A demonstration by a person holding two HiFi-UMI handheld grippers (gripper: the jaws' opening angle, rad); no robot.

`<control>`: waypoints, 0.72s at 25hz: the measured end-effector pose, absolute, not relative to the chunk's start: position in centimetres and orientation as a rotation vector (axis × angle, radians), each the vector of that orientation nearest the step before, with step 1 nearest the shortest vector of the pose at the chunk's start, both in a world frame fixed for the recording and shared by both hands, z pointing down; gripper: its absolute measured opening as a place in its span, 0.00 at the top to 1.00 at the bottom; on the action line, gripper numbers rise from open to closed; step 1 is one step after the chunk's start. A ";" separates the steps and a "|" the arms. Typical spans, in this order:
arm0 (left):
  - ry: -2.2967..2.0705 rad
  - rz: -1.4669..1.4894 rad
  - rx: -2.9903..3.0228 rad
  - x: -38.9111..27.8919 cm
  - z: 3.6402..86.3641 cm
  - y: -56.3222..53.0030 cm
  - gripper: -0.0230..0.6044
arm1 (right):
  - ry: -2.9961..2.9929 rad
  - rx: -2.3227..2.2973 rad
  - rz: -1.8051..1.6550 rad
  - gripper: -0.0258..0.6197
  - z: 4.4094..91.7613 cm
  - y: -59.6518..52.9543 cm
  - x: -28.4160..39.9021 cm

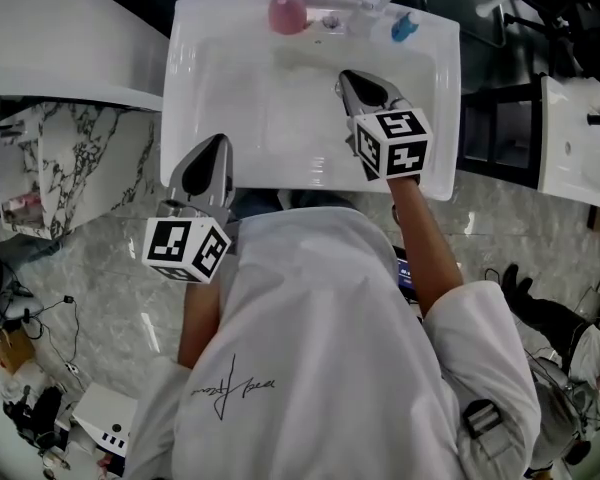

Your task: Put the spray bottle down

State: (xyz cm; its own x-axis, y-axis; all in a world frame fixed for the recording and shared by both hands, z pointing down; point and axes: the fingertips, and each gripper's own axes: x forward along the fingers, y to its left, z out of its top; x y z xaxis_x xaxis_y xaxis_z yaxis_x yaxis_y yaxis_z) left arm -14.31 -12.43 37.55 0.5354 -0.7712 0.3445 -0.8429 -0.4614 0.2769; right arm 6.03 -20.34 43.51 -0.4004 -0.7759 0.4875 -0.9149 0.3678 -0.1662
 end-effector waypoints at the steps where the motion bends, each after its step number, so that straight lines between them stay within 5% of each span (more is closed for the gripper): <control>1: -1.319 0.237 2.364 -14.4 37.6 -12.5 0.92 | -2.309 1.484 0.603 0.96 43.5 -20.2 6.0; 18: -1.308 0.247 2.361 -14.6 37.9 -13.4 0.92 | -2.325 1.471 0.670 0.96 42.5 -17.8 6.4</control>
State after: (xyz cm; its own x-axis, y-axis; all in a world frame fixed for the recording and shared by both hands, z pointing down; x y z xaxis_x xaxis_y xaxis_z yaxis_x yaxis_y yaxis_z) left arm -14.61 -13.44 37.88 0.5399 -0.7641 0.3531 -0.8402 -0.4641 0.2804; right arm 6.43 -17.78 42.48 -0.4258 -0.7605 0.4903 -0.9047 0.3640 -0.2212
